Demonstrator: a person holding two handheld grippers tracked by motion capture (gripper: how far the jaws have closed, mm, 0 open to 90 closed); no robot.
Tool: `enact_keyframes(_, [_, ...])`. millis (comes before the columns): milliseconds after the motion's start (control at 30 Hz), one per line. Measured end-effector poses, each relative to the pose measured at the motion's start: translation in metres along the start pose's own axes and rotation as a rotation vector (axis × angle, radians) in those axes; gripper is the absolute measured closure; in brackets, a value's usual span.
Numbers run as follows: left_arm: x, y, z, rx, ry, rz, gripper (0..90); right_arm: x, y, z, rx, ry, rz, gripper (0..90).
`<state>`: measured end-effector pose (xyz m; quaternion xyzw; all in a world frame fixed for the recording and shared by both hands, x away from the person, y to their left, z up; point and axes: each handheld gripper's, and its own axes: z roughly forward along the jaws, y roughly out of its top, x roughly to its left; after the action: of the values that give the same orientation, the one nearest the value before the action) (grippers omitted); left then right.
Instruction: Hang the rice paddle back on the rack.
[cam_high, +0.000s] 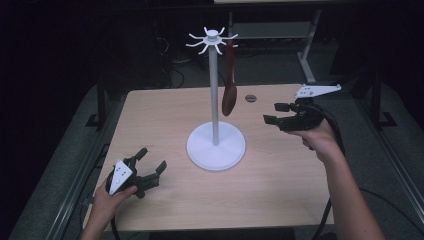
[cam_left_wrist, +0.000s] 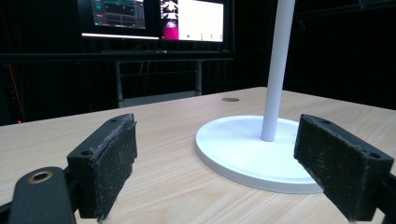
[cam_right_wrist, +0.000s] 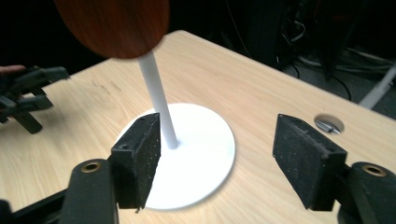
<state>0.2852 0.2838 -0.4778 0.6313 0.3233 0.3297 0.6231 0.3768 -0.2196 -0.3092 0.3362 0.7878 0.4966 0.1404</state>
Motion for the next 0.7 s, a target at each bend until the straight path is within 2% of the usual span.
enact_keyframes(333, [-0.001, 0.0, 0.0, -0.002, 0.003, -0.008, 12.7, -0.006, -0.037, 0.0, 0.037, -0.033, 0.041, 27.0])
enact_keyframes(700, [0.0, 0.0, 0.0, -0.001, 0.005, -0.008, 12.7, -0.007, -0.078, 0.001, 0.078, -0.068, 0.045, 24.0])
